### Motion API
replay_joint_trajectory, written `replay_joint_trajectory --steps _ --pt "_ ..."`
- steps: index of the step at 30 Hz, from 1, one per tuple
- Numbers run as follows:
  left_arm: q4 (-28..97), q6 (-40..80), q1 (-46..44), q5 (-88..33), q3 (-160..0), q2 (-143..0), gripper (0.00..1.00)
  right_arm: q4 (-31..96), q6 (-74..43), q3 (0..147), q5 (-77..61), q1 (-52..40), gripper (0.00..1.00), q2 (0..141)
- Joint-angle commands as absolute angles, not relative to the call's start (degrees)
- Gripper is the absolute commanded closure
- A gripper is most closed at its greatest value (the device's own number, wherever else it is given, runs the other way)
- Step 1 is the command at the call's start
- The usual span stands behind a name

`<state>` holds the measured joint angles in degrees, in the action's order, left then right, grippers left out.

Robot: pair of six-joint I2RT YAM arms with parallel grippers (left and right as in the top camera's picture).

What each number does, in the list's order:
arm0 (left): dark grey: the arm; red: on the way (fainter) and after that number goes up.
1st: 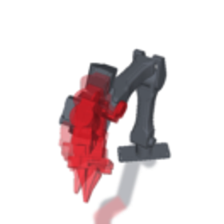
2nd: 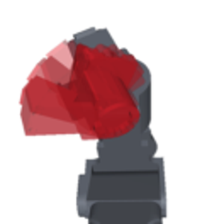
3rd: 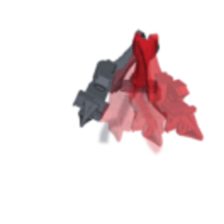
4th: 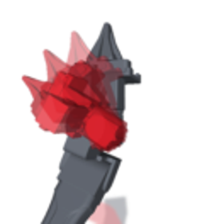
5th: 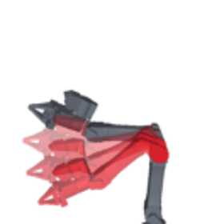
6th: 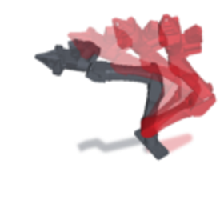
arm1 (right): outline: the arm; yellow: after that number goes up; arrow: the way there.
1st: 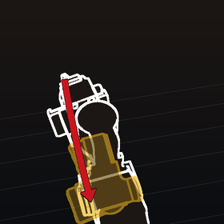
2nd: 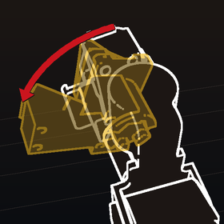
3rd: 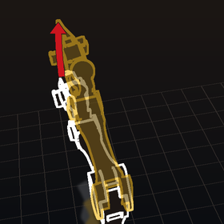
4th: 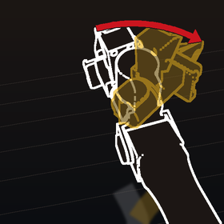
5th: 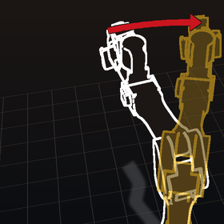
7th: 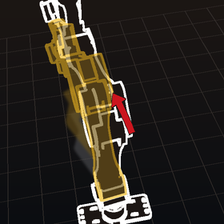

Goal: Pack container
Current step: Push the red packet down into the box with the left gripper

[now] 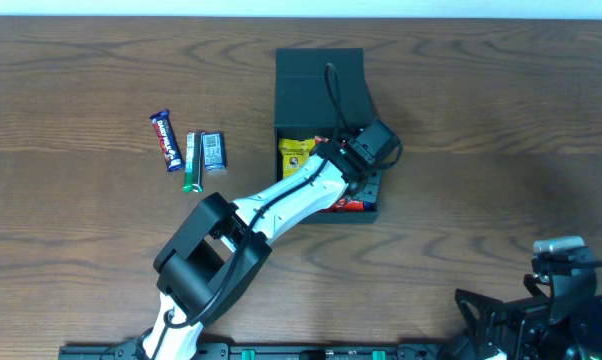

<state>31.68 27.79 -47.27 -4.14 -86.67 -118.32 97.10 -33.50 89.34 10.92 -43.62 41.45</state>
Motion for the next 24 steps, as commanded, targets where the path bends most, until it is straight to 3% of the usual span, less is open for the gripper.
replay_joint_trajectory --steps 1,5,10,24 --pt "31.4 26.1 -47.5 -7.1 -88.1 -116.2 0.94 97.3 -33.8 89.1 11.1 -43.2 0.01 41.2" --pt "30.8 24.2 -47.5 -6.2 -89.1 -108.2 0.94 97.3 -33.8 89.1 11.2 -43.2 0.01 41.2" --pt "33.4 24.4 -47.3 4.8 -89.1 -102.8 0.94 97.3 -33.8 89.1 11.1 -43.2 0.01 41.2" --pt "37.3 26.2 -45.6 3.1 -83.5 -110.3 0.94 97.3 -33.8 89.1 11.1 -43.2 0.01 41.2"
